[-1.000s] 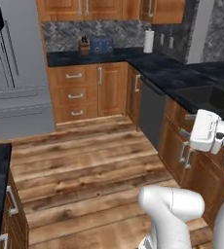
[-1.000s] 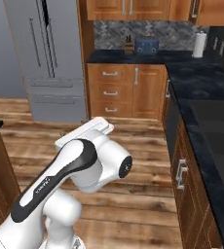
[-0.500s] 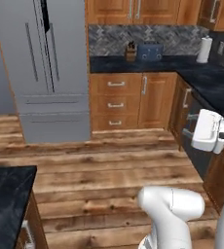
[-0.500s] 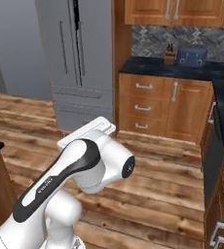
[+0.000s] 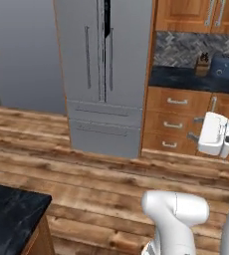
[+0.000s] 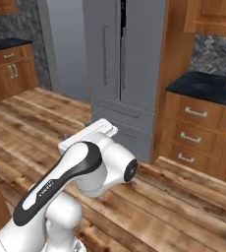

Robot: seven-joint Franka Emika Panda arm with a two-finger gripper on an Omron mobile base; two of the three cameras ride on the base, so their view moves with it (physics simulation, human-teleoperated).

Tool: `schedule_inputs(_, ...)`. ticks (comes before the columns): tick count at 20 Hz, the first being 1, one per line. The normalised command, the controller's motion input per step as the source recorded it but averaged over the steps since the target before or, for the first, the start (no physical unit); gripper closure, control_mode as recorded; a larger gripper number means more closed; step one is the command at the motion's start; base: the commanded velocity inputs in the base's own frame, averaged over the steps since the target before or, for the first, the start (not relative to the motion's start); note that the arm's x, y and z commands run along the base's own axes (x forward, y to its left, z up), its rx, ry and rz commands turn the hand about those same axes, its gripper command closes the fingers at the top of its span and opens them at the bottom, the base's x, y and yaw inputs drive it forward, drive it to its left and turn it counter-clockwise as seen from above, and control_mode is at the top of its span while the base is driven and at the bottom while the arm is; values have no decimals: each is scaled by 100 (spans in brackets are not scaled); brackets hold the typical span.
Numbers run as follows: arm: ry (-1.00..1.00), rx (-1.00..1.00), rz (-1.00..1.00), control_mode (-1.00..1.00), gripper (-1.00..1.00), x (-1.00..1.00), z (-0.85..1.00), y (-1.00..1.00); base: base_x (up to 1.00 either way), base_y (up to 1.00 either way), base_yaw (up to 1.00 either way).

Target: Retrieve the wine glasses from the counter and place one next to each plate.

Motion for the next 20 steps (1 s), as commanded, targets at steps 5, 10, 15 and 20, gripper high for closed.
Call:
schedule_inputs(5,0,0,0,100,-100,0,0,0,100,-62,55)
schedule_inputs(10,0,0,0,100,-100,0,0,0,100,-79,48)
schedule_inputs(15,0,0,0,100,-100,0,0,0,100,-77,46)
schedule_inputs(20,0,0,0,100,-100,0,0,0,100,-52,40)
